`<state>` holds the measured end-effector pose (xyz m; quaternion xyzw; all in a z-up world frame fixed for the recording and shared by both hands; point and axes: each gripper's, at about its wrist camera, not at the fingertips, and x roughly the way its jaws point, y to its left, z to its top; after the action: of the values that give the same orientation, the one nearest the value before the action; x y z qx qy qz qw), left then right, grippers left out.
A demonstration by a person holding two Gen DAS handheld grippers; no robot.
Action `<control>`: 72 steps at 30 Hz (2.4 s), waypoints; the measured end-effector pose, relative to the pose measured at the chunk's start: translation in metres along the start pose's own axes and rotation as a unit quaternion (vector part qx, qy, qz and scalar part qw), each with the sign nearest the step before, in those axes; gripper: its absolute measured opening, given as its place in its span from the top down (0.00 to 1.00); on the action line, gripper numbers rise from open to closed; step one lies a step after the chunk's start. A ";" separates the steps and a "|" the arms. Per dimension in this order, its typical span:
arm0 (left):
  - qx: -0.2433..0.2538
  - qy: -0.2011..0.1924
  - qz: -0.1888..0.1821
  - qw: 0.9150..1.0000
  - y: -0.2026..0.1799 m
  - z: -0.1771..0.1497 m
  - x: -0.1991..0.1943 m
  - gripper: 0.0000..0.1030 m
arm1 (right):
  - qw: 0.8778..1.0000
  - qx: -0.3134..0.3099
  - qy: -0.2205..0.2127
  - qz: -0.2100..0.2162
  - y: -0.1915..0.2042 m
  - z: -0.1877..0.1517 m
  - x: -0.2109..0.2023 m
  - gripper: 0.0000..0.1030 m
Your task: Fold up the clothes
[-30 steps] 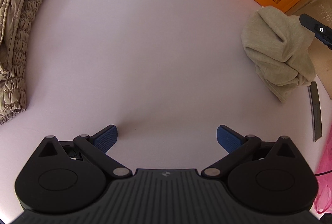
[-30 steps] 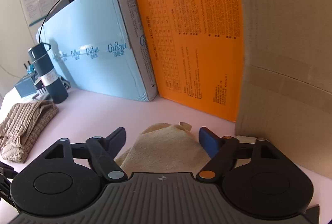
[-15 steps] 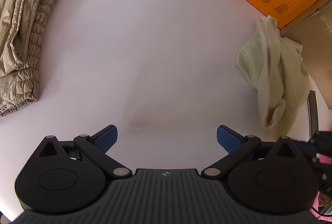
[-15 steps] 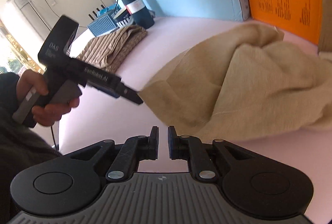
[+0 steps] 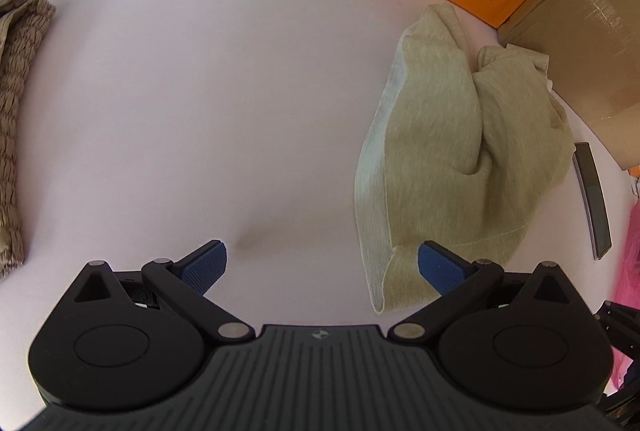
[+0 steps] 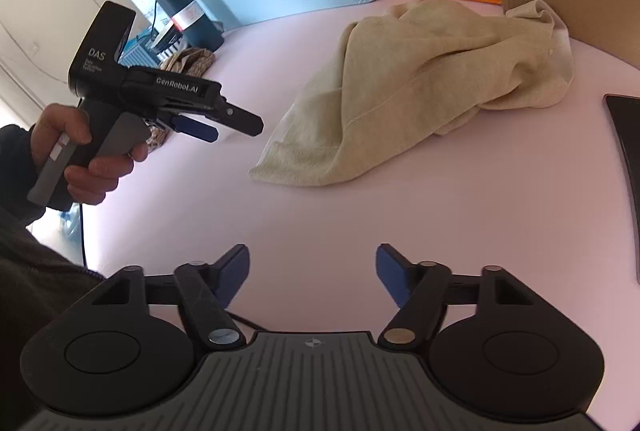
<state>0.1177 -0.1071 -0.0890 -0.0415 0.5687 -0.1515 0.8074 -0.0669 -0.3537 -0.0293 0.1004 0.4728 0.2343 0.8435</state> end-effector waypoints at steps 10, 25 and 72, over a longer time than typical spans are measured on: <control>0.144 -0.066 -0.013 0.987 -0.026 -0.005 0.009 0.00 | 0.999 0.036 -0.031 -0.004 -0.013 -0.008 0.002 0.14; 0.315 -0.053 -0.161 0.934 -0.082 -0.042 -0.019 0.73 | 0.966 0.181 -0.172 -0.070 -0.066 0.014 -0.020 0.09; 0.293 -0.142 -0.203 0.923 -0.045 -0.063 -0.092 0.29 | 0.898 0.199 -0.326 0.220 -0.060 0.103 -0.014 0.63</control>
<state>0.0218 -0.1164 -0.0166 0.0611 0.3575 -0.4647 0.8078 0.0323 -0.4069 0.0126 0.4383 0.1736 0.2693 0.8398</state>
